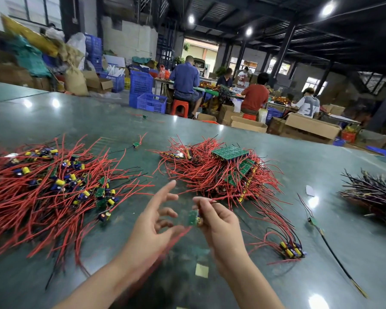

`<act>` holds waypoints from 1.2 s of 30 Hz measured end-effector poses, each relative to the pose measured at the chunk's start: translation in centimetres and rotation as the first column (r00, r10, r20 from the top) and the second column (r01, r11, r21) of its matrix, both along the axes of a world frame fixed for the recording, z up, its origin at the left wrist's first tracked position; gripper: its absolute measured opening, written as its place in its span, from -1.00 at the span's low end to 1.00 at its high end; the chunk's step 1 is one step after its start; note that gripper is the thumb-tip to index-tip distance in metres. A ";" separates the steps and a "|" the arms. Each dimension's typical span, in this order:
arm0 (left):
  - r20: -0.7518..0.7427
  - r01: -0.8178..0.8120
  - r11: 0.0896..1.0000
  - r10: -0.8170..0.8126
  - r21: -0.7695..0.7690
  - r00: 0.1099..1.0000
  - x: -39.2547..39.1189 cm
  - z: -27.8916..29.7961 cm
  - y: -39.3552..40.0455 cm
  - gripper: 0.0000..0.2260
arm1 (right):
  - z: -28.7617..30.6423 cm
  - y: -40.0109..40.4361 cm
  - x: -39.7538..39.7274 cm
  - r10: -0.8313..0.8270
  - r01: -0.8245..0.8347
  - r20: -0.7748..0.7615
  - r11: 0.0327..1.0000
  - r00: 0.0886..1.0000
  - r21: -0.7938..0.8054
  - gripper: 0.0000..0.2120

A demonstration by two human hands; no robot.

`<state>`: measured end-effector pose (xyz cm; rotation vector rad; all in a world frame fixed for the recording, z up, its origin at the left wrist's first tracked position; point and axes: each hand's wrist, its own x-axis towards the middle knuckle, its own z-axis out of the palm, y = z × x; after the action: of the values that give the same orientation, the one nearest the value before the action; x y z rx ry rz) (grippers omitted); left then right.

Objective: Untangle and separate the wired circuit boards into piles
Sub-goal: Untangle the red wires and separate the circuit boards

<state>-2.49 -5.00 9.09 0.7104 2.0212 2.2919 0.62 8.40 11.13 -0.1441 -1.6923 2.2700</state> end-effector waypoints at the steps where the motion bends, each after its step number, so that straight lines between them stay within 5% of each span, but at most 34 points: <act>1: 0.070 0.017 0.998 -0.022 0.067 0.997 -0.1 0.1 0.0 -0.40 | 0.2 0.4 0.0 0.023 -0.023 -0.020 1.000 1.000 0.011 -0.83; 4: 0.356 0.151 0.927 -0.277 0.343 0.893 -0.2 0.7 -0.2 -0.61 | 0.8 1.2 0.3 0.046 -0.032 -0.044 0.962 0.998 0.270 -0.85; 9: 0.448 0.362 0.898 -0.438 0.249 0.779 0.7 0.4 0.2 -0.54 | 0.6 0.8 0.6 -0.063 0.155 -0.171 0.786 0.983 0.599 -0.84; 13: 0.462 0.388 0.892 -0.452 0.233 0.763 0.8 0.4 0.1 -0.65 | 0.3 0.3 0.8 -0.098 0.162 -0.138 0.781 0.986 0.603 -0.83; 20: 0.504 0.340 0.940 -0.278 -0.034 0.818 0.8 0.7 0.3 -0.92 | 0.5 -0.2 1.1 -0.140 0.194 -0.136 0.778 0.981 0.598 -0.88; 23: 0.409 0.310 0.937 -0.222 -0.162 0.885 0.7 0.6 0.3 -0.83 | 0.4 -0.7 1.2 -0.141 0.216 -0.170 0.773 0.975 0.597 -0.88; 27: 0.409 0.340 0.938 -0.287 -0.062 0.866 0.8 1.2 0.1 -0.76 | 0.4 -0.3 0.9 -0.046 0.047 -0.009 0.971 0.999 0.234 -0.88; 29: 0.469 0.371 0.929 -0.336 0.019 0.817 0.7 1.6 -0.1 -0.75 | 0.2 -0.3 0.7 0.018 -0.023 0.053 0.995 0.998 0.096 -0.89; 36: 0.554 0.431 0.902 -0.371 0.025 0.745 0.6 1.3 -0.1 -0.75 | 0.7 0.2 0.7 -0.103 0.088 0.044 0.961 0.994 0.262 -0.91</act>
<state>-1.89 -5.13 10.38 0.3659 1.5247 1.8397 1.31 8.61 11.82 -0.2283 -1.9487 1.9714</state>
